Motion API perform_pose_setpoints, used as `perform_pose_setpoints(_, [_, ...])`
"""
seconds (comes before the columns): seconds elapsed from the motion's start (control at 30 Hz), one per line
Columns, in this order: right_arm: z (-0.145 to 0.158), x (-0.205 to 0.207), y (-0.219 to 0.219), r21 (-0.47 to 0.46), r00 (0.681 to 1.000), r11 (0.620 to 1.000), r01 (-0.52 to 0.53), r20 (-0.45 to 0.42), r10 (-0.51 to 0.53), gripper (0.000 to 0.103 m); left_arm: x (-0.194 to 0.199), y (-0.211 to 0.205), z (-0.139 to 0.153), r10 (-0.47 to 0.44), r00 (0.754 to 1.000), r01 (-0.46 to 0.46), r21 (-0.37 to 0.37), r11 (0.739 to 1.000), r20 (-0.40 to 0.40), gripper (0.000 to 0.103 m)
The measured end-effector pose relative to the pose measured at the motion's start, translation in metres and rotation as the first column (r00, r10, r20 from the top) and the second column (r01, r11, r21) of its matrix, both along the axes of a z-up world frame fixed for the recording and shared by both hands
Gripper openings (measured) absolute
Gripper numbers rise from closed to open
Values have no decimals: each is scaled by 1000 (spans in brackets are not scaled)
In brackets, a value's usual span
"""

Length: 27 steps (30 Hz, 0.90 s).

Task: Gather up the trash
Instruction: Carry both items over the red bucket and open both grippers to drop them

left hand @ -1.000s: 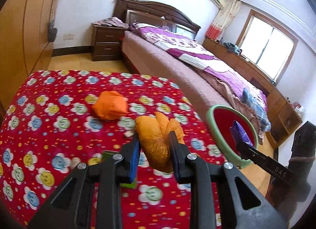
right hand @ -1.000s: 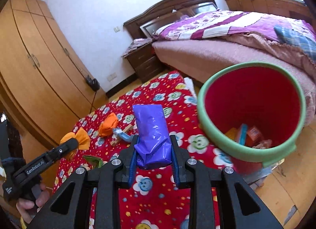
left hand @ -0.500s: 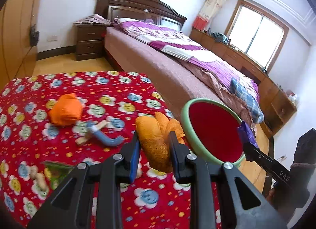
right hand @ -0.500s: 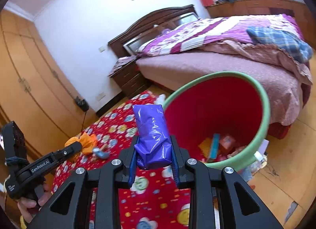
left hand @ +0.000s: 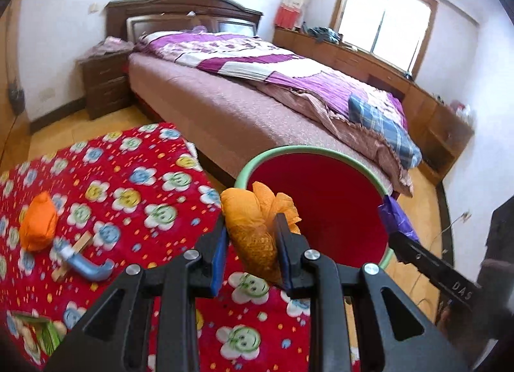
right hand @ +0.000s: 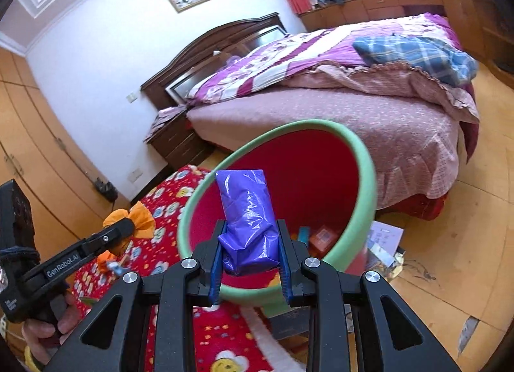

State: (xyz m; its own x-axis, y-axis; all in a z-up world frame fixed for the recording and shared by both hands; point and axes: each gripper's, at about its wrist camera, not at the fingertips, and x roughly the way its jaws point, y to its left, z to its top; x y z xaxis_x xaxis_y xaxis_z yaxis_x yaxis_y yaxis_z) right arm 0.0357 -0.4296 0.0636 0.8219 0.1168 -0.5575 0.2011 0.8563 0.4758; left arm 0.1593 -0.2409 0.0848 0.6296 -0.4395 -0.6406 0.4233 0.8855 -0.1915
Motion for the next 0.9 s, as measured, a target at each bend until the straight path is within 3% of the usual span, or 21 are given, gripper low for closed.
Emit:
perform_pose_setpoints(0.53, [-22, 11, -18, 19, 997, 999, 47, -57, -45, 31, 16, -36, -32, -95, 991, 94, -10, 995, -95, 28])
perform_pose_setpoints(0.7, [-25, 13, -21, 32, 996, 998, 55, -70, -52, 32, 17, -36, -35, -82, 992, 83, 8, 996, -100, 41])
perform_pose_setpoints(0.9, [-29, 15, -22, 47, 995, 997, 54, -82, -50, 33, 15, -31, -33, -77, 992, 76, -5, 997, -98, 46])
